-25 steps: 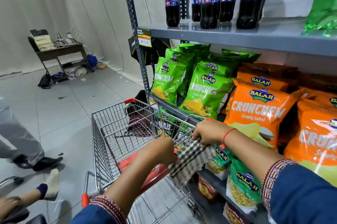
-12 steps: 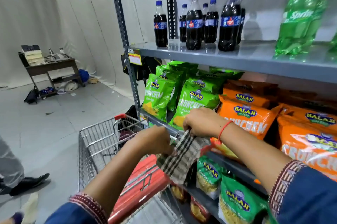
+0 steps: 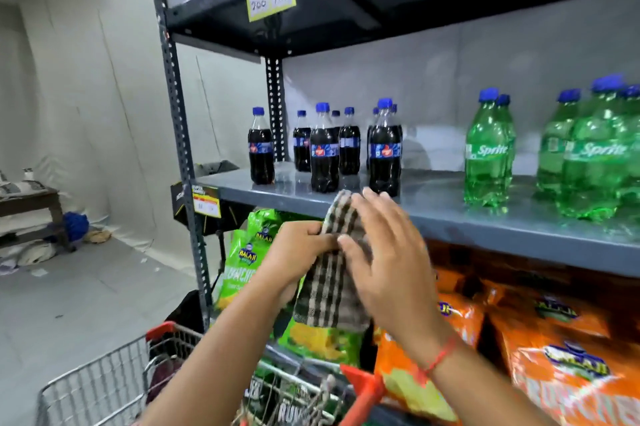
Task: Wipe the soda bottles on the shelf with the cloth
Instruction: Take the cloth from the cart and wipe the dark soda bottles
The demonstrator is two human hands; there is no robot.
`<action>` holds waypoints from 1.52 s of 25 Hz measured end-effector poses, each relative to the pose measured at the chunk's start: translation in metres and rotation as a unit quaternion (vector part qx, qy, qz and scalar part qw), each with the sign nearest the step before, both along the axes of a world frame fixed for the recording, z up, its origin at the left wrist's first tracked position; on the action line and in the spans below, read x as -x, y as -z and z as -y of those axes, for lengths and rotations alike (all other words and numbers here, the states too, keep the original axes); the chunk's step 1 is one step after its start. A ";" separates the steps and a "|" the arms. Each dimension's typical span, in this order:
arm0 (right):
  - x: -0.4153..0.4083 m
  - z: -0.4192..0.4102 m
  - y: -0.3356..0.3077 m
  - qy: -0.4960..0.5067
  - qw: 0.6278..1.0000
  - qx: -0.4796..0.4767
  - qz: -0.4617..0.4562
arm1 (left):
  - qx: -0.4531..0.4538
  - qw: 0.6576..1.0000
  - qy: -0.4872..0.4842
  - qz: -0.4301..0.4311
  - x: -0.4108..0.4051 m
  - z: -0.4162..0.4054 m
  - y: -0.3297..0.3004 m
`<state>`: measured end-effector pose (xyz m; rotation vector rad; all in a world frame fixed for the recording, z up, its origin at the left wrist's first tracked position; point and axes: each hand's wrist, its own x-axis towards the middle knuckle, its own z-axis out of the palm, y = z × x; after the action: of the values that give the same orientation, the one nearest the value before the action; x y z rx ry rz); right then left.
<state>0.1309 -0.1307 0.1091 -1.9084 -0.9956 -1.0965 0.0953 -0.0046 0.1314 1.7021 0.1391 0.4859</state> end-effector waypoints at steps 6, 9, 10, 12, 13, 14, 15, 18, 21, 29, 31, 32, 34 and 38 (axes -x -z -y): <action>-0.007 -0.058 0.013 -0.021 0.995 0.001 -0.093 | 0.165 0.973 0.162 0.024 -0.011 -0.027 -0.024; -0.014 -0.075 0.008 -0.010 0.997 -0.031 -0.068 | 0.169 0.955 0.238 0.042 -0.016 -0.046 -0.023; -0.016 -0.079 0.006 -0.013 0.997 -0.043 -0.062 | 0.167 0.951 0.255 0.045 -0.018 -0.052 -0.023; -0.021 -0.084 0.001 -0.004 0.995 -0.085 -0.043 | 0.140 0.945 0.293 0.042 -0.022 -0.063 -0.023; -0.025 -0.085 -0.002 0.005 0.994 -0.107 -0.030 | 0.117 0.943 0.309 0.035 -0.023 -0.067 -0.027; -0.029 -0.085 -0.006 0.013 0.992 -0.121 -0.021 | 0.098 0.944 0.313 0.029 -0.025 -0.071 -0.034; -0.033 -0.085 -0.012 0.023 0.991 -0.128 -0.015 | 0.085 0.952 0.291 0.036 -0.030 -0.077 -0.042; -0.043 -0.083 -0.027 0.074 0.989 -0.126 0.017 | 0.113 0.979 0.118 0.118 -0.066 -0.103 -0.087; -0.053 -0.084 -0.036 0.132 0.986 -0.079 0.071 | 0.084 0.983 0.056 0.155 -0.108 -0.114 -0.137; -0.097 -0.117 -0.073 0.143 0.984 0.083 -0.062 | 0.012 0.991 0.126 0.048 -0.165 -0.106 -0.166; -0.104 -0.132 -0.062 0.138 0.978 0.110 -0.108 | 0.002 0.991 0.129 0.046 -0.166 -0.108 -0.167; -0.103 -0.139 -0.058 0.159 0.978 0.102 -0.090 | 0.005 0.991 0.126 0.046 -0.166 -0.110 -0.167; -0.106 -0.149 -0.055 0.189 0.976 0.091 -0.056 | 0.016 0.991 0.129 0.045 -0.166 -0.111 -0.167; -0.115 -0.157 -0.053 0.221 0.972 0.080 0.030 | 0.015 0.990 0.131 0.041 -0.166 -0.116 -0.167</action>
<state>0.2460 0.0268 0.1620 -2.3111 -0.7216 -1.3628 0.2613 0.1117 0.2984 1.6387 -0.1344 0.3550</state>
